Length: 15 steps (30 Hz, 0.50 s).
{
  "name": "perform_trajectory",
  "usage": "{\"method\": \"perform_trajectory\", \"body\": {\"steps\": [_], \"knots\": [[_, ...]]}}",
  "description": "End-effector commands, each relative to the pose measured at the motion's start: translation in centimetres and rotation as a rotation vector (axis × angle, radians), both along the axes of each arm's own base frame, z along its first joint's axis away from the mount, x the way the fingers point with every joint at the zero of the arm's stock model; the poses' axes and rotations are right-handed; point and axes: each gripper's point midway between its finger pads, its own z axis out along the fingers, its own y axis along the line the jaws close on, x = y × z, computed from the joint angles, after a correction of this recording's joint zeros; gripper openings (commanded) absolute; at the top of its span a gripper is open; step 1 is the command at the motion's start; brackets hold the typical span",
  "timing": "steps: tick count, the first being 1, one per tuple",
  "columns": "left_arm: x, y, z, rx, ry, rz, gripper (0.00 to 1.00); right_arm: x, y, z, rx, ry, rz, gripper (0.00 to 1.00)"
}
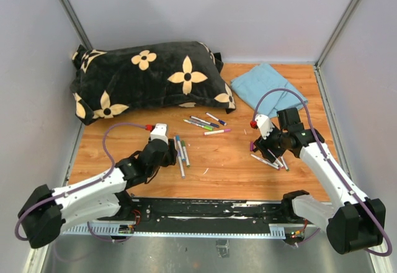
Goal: Open the pen caps
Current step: Place the pen cap at the center of the board, then pick up the pen from the center of the board.
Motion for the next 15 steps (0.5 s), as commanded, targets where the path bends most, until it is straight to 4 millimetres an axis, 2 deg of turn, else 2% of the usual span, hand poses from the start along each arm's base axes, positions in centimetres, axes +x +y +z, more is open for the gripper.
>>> {"method": "perform_trajectory", "body": {"steps": [1,2,4,15], "knots": [[0.8,-0.5,-1.0,0.074,0.075,-0.030,0.42,-0.3,0.5,0.3,0.008,0.004,0.034,0.62],[0.9,-0.5,-1.3,0.086,0.090,-0.026,0.35,-0.3,0.6,0.4,0.009,0.003,0.033,0.62],[1.3,-0.7,-1.6,0.100,0.109,-0.028,0.31,-0.3,0.6,0.4,0.010,0.002,0.034,0.62],[3.5,-0.7,-2.9,0.134,0.177,0.005,0.31,-0.4,0.6,0.4,0.010,0.003,0.037,0.62]]}}
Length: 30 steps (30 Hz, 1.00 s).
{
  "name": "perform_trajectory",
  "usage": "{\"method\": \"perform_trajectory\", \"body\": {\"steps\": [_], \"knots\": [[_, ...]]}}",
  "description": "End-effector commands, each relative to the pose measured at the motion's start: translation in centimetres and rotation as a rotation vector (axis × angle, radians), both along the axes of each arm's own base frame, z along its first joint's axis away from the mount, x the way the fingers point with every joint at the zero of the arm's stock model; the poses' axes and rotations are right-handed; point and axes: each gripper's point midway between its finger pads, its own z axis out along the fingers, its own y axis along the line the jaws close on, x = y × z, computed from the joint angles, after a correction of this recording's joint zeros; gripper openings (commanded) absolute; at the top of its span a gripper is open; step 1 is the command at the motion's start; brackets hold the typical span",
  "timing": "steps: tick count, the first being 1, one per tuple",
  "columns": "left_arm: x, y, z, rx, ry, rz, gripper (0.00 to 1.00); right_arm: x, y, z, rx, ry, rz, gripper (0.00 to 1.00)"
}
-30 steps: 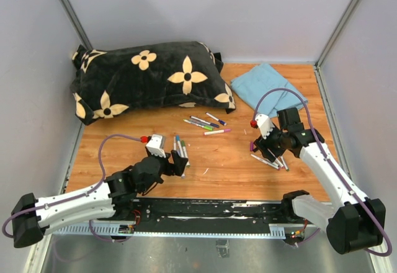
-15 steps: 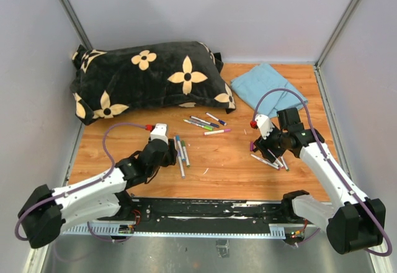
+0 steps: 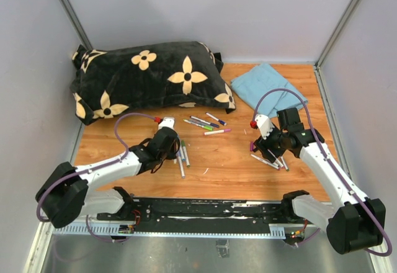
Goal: Open the pen caps
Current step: Pick up the pen from the center of the board.
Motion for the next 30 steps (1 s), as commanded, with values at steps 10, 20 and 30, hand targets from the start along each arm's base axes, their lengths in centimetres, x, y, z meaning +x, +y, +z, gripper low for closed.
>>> {"method": "perform_trajectory", "body": {"steps": [10,20,30], "knots": [[1.9,-0.8,-1.7,0.043,0.084,0.015,0.32,-0.4,0.7,0.4,0.013,0.004,0.036,0.62],[2.0,-0.2,-3.0,0.070,0.121,0.050,0.28,-0.4,0.7,0.4,0.016,0.004,0.040,0.62],[2.5,-0.2,-3.4,0.072,0.144,0.035,0.29,-0.5,0.8,0.3,0.018,0.007,0.044,0.62]]}}
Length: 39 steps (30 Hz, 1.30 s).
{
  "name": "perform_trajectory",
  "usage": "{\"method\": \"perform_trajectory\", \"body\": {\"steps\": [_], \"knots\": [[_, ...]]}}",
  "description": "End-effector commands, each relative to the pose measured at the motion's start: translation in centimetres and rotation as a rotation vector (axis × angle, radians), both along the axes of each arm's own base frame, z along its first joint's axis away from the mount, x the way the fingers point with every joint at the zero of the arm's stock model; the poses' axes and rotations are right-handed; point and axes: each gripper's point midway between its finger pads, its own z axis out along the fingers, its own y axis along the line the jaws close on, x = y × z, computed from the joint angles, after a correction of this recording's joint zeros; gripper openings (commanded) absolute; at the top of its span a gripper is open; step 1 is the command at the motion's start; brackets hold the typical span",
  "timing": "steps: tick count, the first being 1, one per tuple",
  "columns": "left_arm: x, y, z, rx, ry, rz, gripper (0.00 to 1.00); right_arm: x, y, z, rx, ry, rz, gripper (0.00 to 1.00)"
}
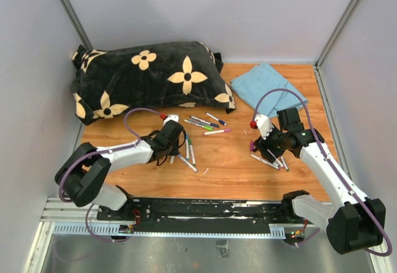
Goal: Open the pen caps
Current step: Pick up the pen from the center of the board.
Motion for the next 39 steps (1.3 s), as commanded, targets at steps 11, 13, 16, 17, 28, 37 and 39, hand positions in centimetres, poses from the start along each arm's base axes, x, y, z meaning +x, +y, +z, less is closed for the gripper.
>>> {"method": "perform_trajectory", "body": {"steps": [11,13,16,17,28,37,39], "knots": [[-0.1,-0.1,-1.6,0.005,0.077,-0.025,0.13,-0.5,0.7,0.3,0.009,0.009,0.041,0.63],[-0.1,-0.2,-1.2,-0.006,0.070,-0.028,0.04,-0.6,0.9,0.4,0.012,0.007,0.046,0.63],[0.0,-0.2,-0.2,-0.023,0.045,-0.025,0.00,-0.7,1.2,0.5,0.019,0.009,0.057,0.63],[0.1,-0.2,0.4,-0.032,0.031,-0.022,0.00,-0.8,1.3,0.5,0.023,0.008,0.063,0.63],[0.6,-0.3,7.2,-0.217,-0.211,0.006,0.00,-1.2,5.1,3.6,0.179,-0.036,0.166,0.62],[-2.5,-5.9,16.0,-0.822,-0.437,-0.189,0.00,1.1,14.0,12.0,0.759,-0.238,0.312,0.73],[-3.3,-6.6,17.6,-0.934,-0.474,-0.210,0.00,1.6,15.6,13.5,0.922,-0.244,0.303,0.75]]}}
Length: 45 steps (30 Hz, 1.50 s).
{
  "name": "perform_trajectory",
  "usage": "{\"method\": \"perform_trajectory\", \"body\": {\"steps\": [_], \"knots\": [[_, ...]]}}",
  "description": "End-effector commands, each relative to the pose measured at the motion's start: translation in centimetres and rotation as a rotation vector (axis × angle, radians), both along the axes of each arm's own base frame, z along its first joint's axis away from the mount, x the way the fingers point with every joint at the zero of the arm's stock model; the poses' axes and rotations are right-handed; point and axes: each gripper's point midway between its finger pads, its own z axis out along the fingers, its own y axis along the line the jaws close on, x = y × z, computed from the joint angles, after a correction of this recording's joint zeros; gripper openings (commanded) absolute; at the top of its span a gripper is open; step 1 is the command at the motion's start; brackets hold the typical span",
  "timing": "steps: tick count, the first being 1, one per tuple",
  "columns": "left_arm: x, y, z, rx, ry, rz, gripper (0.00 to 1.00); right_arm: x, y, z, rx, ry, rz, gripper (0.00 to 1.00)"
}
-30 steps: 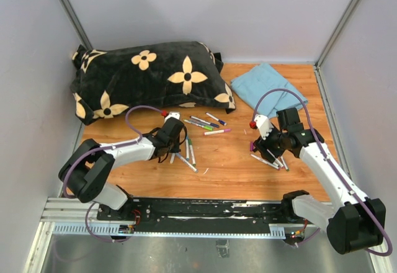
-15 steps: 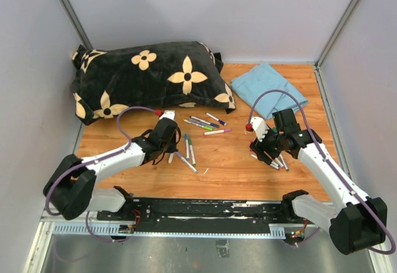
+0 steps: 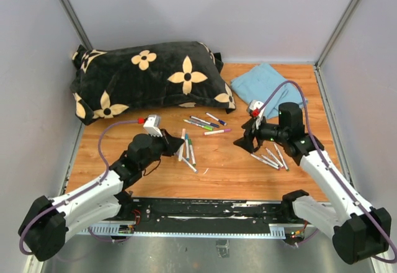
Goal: Open the pen caps
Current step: Pick up the pen from the center of the board.
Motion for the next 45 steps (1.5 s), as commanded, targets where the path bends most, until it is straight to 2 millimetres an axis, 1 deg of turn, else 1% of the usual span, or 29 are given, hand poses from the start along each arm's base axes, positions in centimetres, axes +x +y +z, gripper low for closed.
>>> {"method": "perform_trajectory", "body": {"steps": [1,2,4,6,8,11,13,15,17,21,26,28,30,32,33,34,36,41,42,43,44,45], "knots": [[-1.6,-3.3,7.1,-0.374,-0.161,-0.126,0.00,0.7,5.2,5.5,0.439,-0.009,0.099,0.76],[-1.9,-3.5,8.1,-0.425,-0.193,-0.133,0.00,0.7,5.6,5.4,0.476,0.025,0.105,0.77],[-2.6,-4.3,8.9,-0.469,-0.216,-0.144,0.00,1.1,5.8,4.0,0.459,0.090,0.097,0.77],[-2.7,-5.1,9.4,-0.489,-0.230,-0.140,0.00,0.9,6.0,2.2,0.432,0.163,0.107,0.77],[-2.7,-5.7,10.1,-0.519,-0.245,-0.136,0.00,0.4,6.3,1.4,0.439,0.212,0.120,0.79],[-2.2,-6.5,10.7,-0.576,-0.249,-0.115,0.00,-0.5,7.1,1.5,0.464,0.260,0.148,0.89],[-1.7,-7.0,10.9,-0.594,-0.249,-0.101,0.00,-1.5,7.9,1.6,0.466,0.286,0.198,0.91],[-1.4,-7.7,11.1,-0.612,-0.257,-0.097,0.00,-2.5,8.7,1.4,0.454,0.314,0.241,0.92],[-1.3,-8.4,11.4,-0.631,-0.264,-0.102,0.00,-2.9,9.2,0.9,0.435,0.337,0.250,0.92],[-1.1,-9.9,12.3,-0.667,-0.283,-0.106,0.00,-2.9,9.7,0.4,0.429,0.380,0.230,0.91],[-0.9,-11.5,12.5,-0.679,-0.284,-0.113,0.00,-3.3,10.2,0.6,0.431,0.401,0.230,0.88],[-0.8,-12.0,12.5,-0.687,-0.284,-0.113,0.00,-3.5,10.3,0.7,0.433,0.404,0.235,0.83],[-0.7,-12.5,12.3,-0.686,-0.280,-0.114,0.00,-3.6,10.3,0.9,0.435,0.407,0.237,0.76],[-0.6,-12.9,12.3,-0.693,-0.280,-0.120,0.00,-3.6,10.3,0.9,0.434,0.410,0.229,0.62],[-0.6,-13.1,12.2,-0.695,-0.279,-0.124,0.00,-3.6,10.3,1.0,0.434,0.411,0.227,0.58],[-0.7,-13.3,12.4,-0.698,-0.280,-0.128,0.00,-3.6,10.3,1.1,0.435,0.409,0.228,0.50],[-0.7,-13.6,12.2,-0.694,-0.278,-0.132,0.00,-3.6,10.2,1.4,0.435,0.400,0.230,0.39],[-1.0,-13.4,12.3,-0.689,-0.293,-0.143,0.00,-3.4,9.9,1.8,0.427,0.371,0.225,0.05],[-1.2,-13.4,12.4,-0.685,-0.297,-0.150,0.00,-3.2,9.7,1.9,0.424,0.370,0.222,0.01],[-1.3,-13.3,12.5,-0.681,-0.303,-0.158,0.01,-3.2,9.6,1.9,0.422,0.371,0.222,0.01],[-1.5,-13.2,12.6,-0.674,-0.311,-0.165,0.08,-3.1,9.4,2.0,0.423,0.374,0.225,0.01],[-1.8,-12.9,12.8,-0.669,-0.321,-0.170,0.20,-3.1,9.2,2.1,0.425,0.377,0.227,0.01]]}}
